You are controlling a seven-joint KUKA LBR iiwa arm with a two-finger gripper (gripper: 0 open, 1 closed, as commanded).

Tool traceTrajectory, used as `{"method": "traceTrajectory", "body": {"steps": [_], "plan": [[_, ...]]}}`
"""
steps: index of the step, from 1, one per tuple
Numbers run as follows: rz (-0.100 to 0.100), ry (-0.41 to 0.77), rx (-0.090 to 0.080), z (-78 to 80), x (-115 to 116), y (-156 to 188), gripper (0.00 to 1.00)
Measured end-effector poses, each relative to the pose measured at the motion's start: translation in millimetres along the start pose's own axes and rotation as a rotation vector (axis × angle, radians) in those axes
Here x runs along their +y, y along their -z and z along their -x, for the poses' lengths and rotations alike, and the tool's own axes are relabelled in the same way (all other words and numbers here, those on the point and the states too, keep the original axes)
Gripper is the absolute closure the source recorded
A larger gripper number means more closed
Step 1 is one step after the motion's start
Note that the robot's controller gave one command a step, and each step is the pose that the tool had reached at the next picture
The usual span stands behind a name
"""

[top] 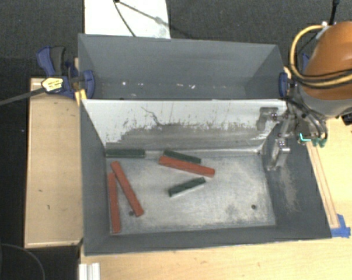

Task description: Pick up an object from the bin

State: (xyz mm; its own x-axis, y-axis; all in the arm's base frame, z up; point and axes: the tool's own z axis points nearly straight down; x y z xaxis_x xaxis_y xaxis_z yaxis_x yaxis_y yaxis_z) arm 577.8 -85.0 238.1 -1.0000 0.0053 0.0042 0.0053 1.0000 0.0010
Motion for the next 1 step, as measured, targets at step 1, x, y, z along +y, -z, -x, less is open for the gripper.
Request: {"method": "traceTrajectory", "body": {"steps": [1], "plan": [[0.001,0.167,0.001,-8.6,34.2,-172.4,0.00]]}}
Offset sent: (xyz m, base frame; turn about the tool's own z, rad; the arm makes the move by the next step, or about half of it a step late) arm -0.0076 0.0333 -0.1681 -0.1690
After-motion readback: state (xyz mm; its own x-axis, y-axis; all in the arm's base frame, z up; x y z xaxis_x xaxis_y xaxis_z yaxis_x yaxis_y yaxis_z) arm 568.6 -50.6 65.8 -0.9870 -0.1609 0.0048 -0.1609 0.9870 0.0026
